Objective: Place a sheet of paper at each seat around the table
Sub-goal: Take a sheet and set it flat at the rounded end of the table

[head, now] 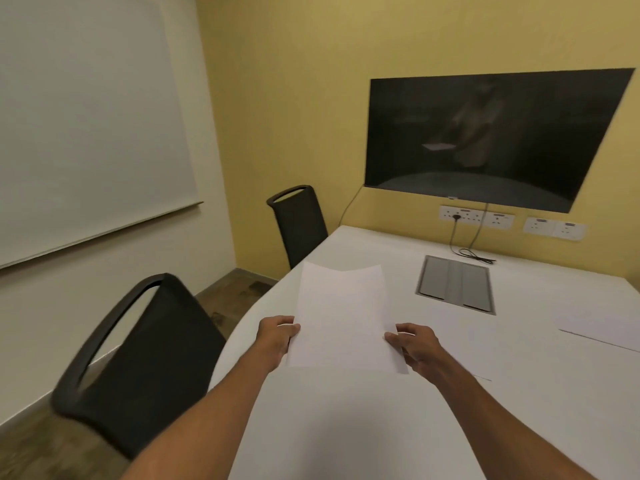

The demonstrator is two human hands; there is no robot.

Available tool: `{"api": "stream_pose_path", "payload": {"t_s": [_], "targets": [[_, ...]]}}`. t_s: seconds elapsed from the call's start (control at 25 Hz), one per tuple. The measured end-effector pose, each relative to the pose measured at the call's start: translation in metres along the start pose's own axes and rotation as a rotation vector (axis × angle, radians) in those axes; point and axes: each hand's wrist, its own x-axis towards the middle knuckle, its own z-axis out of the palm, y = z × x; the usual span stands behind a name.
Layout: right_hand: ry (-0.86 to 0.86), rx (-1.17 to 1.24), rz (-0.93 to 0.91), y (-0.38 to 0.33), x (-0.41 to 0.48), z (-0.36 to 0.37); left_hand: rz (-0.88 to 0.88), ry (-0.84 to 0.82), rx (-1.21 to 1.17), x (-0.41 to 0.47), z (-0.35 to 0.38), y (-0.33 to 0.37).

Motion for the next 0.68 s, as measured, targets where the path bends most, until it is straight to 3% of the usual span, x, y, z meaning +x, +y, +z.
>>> {"api": "stream_pose_path", "payload": {"t_s": [0.44,0.68], "targets": [[-0.191,-0.052,-0.038,-0.003,-0.104,0.194,0.074,0.144,0.081,-0.054,-0.226,0.027],[-0.268,-0.109,-0.069,-0.023,-0.133,0.28,0.12,0.235,0.093,-0.065,-0.312,0.046]]}}
